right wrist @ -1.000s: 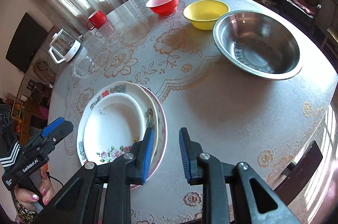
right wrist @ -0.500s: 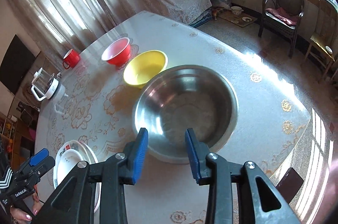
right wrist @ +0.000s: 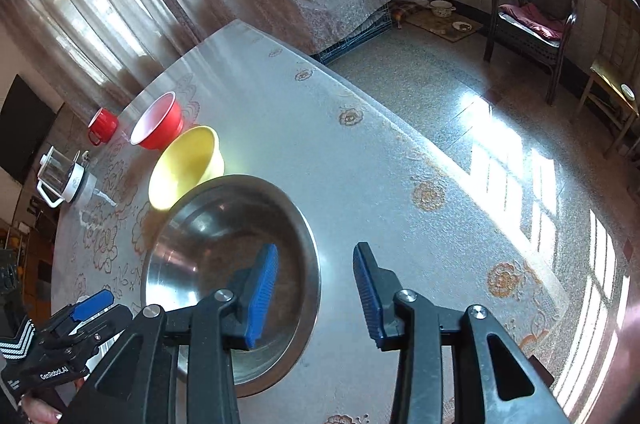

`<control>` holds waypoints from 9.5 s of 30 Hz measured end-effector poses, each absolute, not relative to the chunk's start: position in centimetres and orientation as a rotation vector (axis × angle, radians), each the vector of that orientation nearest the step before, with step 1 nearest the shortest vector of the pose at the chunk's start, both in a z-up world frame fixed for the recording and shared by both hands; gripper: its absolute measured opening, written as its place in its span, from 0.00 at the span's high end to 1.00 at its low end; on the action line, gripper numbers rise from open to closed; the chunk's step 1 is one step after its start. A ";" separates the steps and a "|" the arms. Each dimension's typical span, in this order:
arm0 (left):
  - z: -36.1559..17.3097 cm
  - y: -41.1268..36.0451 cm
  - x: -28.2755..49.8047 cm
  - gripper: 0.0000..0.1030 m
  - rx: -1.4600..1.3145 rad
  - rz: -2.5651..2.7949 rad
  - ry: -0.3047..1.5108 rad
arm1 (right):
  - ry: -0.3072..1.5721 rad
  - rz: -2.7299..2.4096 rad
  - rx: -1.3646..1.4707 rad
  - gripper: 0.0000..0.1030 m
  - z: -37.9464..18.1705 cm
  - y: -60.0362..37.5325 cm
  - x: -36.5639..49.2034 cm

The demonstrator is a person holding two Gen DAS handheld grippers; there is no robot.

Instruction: Organize plates and bowls

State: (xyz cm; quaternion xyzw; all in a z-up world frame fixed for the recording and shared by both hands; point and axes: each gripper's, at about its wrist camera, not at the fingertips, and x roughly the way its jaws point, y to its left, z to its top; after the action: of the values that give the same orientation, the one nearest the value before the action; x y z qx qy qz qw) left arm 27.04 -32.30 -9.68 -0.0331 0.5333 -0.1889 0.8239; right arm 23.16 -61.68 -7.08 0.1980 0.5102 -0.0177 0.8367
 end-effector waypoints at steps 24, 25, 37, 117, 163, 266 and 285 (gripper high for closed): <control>-11.2 -30.8 23.8 0.80 0.081 -0.399 1.188 | 1.266 0.196 0.363 0.91 -13.1 -54.1 23.3; -11.1 -30.4 23.5 0.80 0.086 -0.392 1.190 | 1.277 0.215 0.368 0.91 -13.2 -53.7 23.1; -11.6 -26.2 23.3 0.81 0.021 -0.281 1.237 | 1.298 0.323 0.305 0.90 -13.3 -48.5 25.3; -3.8 -27.9 30.9 0.30 0.139 -0.191 1.122 | 1.212 0.220 0.231 0.67 -8.3 -55.7 32.0; -9.2 -36.0 42.4 0.90 0.161 -0.324 1.213 | 1.229 0.323 0.333 0.90 -12.7 -54.2 39.9; -11.3 -30.8 23.7 0.84 0.190 -0.262 1.248 | 1.361 0.390 0.070 0.82 -8.8 -47.4 27.5; -9.2 -30.2 24.3 0.53 0.170 -0.290 1.203 | 1.329 0.399 0.031 0.86 -8.9 -46.9 27.3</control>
State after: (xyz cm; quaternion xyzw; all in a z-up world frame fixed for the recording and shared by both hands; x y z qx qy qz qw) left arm 24.27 -30.16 -9.18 0.0796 0.5633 -0.1356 0.8112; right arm 27.32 -46.90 -8.87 0.0142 0.6123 0.1838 0.7688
